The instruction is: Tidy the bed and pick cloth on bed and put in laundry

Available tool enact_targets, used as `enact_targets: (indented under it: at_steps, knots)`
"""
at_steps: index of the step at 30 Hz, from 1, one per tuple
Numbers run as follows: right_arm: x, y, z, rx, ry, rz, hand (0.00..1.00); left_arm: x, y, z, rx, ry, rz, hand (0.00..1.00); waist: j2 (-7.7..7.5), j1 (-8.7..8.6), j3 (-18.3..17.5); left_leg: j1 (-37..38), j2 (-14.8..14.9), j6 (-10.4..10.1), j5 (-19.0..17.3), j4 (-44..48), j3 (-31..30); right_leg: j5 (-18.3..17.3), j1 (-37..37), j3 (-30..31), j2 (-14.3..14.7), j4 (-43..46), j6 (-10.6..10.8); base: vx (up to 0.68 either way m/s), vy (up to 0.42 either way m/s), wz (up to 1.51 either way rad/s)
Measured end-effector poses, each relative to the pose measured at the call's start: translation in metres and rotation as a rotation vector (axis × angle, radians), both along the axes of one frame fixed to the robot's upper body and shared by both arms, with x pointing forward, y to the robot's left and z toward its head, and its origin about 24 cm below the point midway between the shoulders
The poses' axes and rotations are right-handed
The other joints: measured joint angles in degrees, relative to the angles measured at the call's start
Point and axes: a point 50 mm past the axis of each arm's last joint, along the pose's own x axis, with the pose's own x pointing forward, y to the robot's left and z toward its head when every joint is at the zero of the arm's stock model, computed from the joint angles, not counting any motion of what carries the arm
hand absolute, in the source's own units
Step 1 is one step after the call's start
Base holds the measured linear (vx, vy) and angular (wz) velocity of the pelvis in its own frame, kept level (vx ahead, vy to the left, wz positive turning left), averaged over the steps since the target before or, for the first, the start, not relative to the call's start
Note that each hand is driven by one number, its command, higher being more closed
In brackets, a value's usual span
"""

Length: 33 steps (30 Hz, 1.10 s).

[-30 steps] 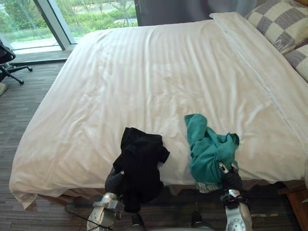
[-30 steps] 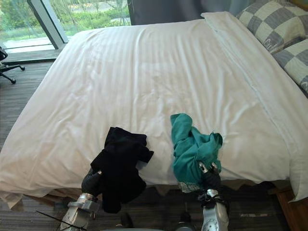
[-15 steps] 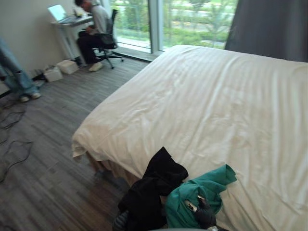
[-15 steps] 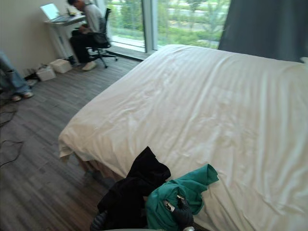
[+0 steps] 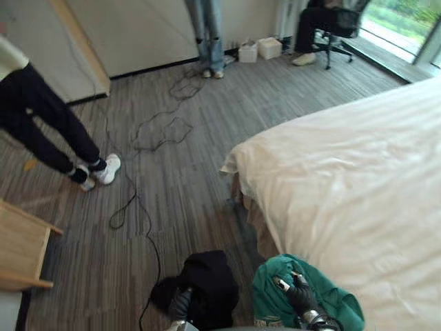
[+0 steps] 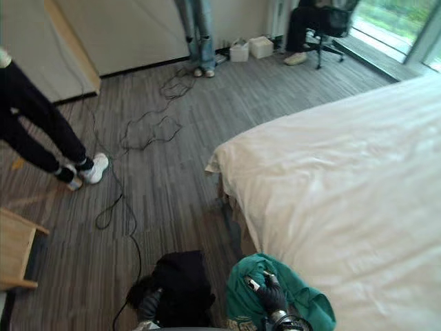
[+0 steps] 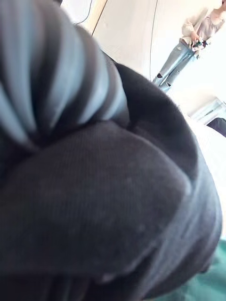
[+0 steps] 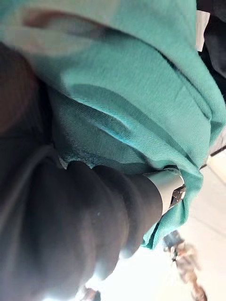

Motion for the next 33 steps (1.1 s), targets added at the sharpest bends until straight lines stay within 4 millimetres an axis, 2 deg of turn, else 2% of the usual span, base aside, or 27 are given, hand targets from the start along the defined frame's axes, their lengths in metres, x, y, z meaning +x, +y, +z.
enact_targets:
  at_steps: [1,2,3,4,5,6,7,8,9,10,11,12,19,25,27,28,29,30,31,32,33]
  knots:
    - [0.0,0.002,0.0,0.007,0.002,0.0,1.0,0.001,0.002,0.0,0.007,-0.005,0.0,1.0,0.2,0.09,0.42,0.11,0.0,0.02,-0.07,-0.03,-1.1,-1.75,-0.91,0.74,-0.27,1.63,-0.78,0.16,-0.058,0.97]
    - [0.0,0.007,0.0,0.019,-0.001,0.011,1.0,0.004,0.007,0.0,0.028,-0.011,0.002,1.0,-0.91,0.2,0.46,0.32,0.02,-0.09,-0.32,-0.27,-3.77,-4.54,-3.7,3.7,-0.24,4.39,-3.63,0.16,-0.054,0.97]
    - [-0.001,0.012,0.0,0.034,0.003,0.023,1.0,0.005,0.009,-0.004,0.038,-0.002,-0.003,1.0,-1.32,-0.07,0.56,0.83,0.07,-0.15,-0.82,-0.37,-6.5,-5.95,-7.26,9.45,1.24,5.34,-3.41,0.15,-0.052,1.0]
    - [-0.002,0.013,-0.001,0.04,0.006,0.022,1.0,0.004,0.008,-0.005,0.038,0.004,-0.007,1.0,-1.34,-0.09,0.58,1.06,0.09,-0.19,-0.79,-0.28,-7.73,-6.15,-8.33,11.89,2.27,4.81,-3.08,0.13,-0.048,1.23]
    - [-0.005,0.014,-0.003,0.048,0.02,0.017,1.0,0.005,0.007,-0.009,0.04,0.018,-0.028,1.0,-1.3,-0.6,0.61,1.35,0.12,-0.7,-0.45,0.32,-10.15,-6.44,-9.84,17.79,4.35,1.36,-2.52,0.11,-0.07,1.32]
    - [-0.009,0.015,-0.006,0.056,0.04,0.01,1.0,0.005,0.007,-0.01,0.052,0.018,-0.053,1.0,-2.24,-0.42,0.65,1.56,-1.09,-1.25,-0.27,0.27,-12.56,-4.56,-10.71,23.87,6.71,-5.8,-1.67,0.08,-0.082,1.31]
    - [-0.01,0.016,-0.006,0.058,0.041,0.007,1.0,0.005,0.008,-0.009,0.061,0.012,-0.067,1.0,-3.2,-0.31,0.71,1.7,-2.23,-1.62,-0.46,0.09,-13.52,-2.34,-11.04,26.27,6.8,-8.83,-1.91,0.04,-0.13,1.15]
    - [-0.011,0.015,-0.008,0.054,0.046,0.0,1.0,0.006,0.012,-0.005,0.083,-0.01,-0.09,1.0,-4.84,0.01,0.84,2.29,-4.66,-2.26,-0.46,-0.89,-15.58,-0.03,-12.01,28.99,5.77,-10.87,-0.38,0.06,-0.15,0.76]
    - [-0.013,0.011,-0.011,0.038,0.067,-0.008,1.0,0.005,0.009,-0.007,0.079,0.001,-0.093,1.0,-4.35,0.45,0.39,3.45,-4.41,-3.4,0.56,-2.43,-16.02,-0.34,-11.55,28.08,5.95,-11.63,-0.83,0.09,-0.15,0.6]
    - [-0.012,0.006,-0.012,0.025,0.068,-0.01,1.0,0.001,0.007,-0.009,0.071,0.015,-0.093,1.0,-3.5,0.59,-0.25,3.98,-3.68,-3.63,2.16,-4.34,-16.06,-0.29,-11.48,27.71,6.41,-12.41,-0.98,0.08,-0.108,0.19]
    - [-0.011,0.0,-0.011,0.017,0.064,-0.029,1.0,-0.001,0.004,-0.011,0.067,0.028,-0.106,1.0,-2.0,0.37,-0.19,3.79,-3.38,-3.97,2.83,-5.35,-16.28,-0.26,-11.63,27.47,7.09,-13.16,-1.08,0.02,-0.053,0.05]
    - [-0.01,-0.001,-0.02,0.036,0.097,-0.084,1.0,-0.001,-0.004,-0.016,0.088,0.045,-0.192,1.0,-2.32,-0.08,-3.46,4.74,-1.95,-5.14,0.95,-5.7,-16.85,2.81,-6.7,28.03,10.3,-23.11,-0.53,0.0,0.0,0.0]
    - [-0.013,-0.002,-0.023,0.031,0.113,-0.087,1.0,0.002,-0.004,-0.017,0.095,0.052,-0.203,1.0,-2.3,-0.18,-3.48,4.92,-1.85,-5.05,0.86,-5.7,-16.34,2.8,-6.75,28.58,10.37,-23.15,-0.54,0.0,0.0,-0.03]
    - [-0.021,-0.004,-0.03,0.026,0.176,-0.073,1.0,0.004,-0.004,-0.025,0.159,0.158,-0.24,1.0,-2.13,-0.44,-3.54,4.77,-1.49,-5.77,-0.14,-5.04,-15.58,2.68,-6.82,28.98,10.97,-23.26,-0.72,0.0,0.0,-0.03]
    - [-0.021,-0.007,-0.031,-0.002,0.176,-0.018,1.0,0.01,-0.002,-0.026,0.188,0.183,-0.245,1.0,-1.24,-0.14,-3.0,0.61,-0.47,-7.63,-4.43,3.0,-14.89,1.59,-7.6,29.42,11.5,-22.79,-1.62,0.0,-0.028,-0.04]
    - [-0.018,-0.009,-0.029,-0.017,0.158,0.024,1.0,0.017,0.002,-0.025,0.208,0.176,-0.24,1.0,-1.82,-0.14,-2.3,-3.2,0.48,-8.86,-6.21,11.21,-14.55,1.29,-6.83,29.96,11.91,-23.05,-2.21,0.0,-0.025,0.18]
    - [-0.014,-0.015,-0.028,-0.034,0.139,0.055,1.0,0.028,0.01,-0.024,0.239,0.17,-0.227,1.0,-1.59,-0.5,0.08,-9.3,2.55,-9.26,-6.52,24.85,-12.55,1.03,-5.97,29.09,11.75,-22.23,-2.73,-0.08,-0.03,0.23]
    - [-0.012,-0.021,-0.026,-0.054,0.131,0.072,1.0,0.031,0.011,-0.024,0.245,0.176,-0.209,1.0,-1.03,-0.41,1.64,-11.67,4.6,-9.47,-5.91,31.8,-10.42,0.48,-5.01,28.78,12.05,-21.33,-3.29,-0.11,-0.045,0.24]
    - [-0.012,-0.028,-0.026,-0.067,0.131,0.058,1.0,0.03,0.013,-0.024,0.256,0.185,-0.197,1.0,-0.83,-0.29,3.06,-12.36,5.95,-9.29,-5.14,36.31,-8.38,-0.69,-2.8,28.13,12.02,-20.74,-3.33,-0.09,-0.055,0.1]
    - [-0.015,-0.031,-0.026,-0.072,0.138,0.046,1.0,0.029,0.013,-0.024,0.262,0.187,-0.196,1.0,-0.61,-0.29,3.08,-12.0,6.01,-9.08,-5.37,36.51,-7.81,-0.95,-2.14,27.93,11.82,-20.69,-3.57,0.02,-0.047,0.21]
    - [-0.015,-0.037,-0.026,-0.083,0.138,0.018,1.0,0.028,0.01,-0.024,0.257,0.187,-0.191,1.0,0.08,-0.36,3.16,-11.01,6.03,-8.03,-7.46,35.85,-5.51,-1.48,-1.28,27.63,11.71,-20.7,-3.5,0.06,-0.014,0.21]
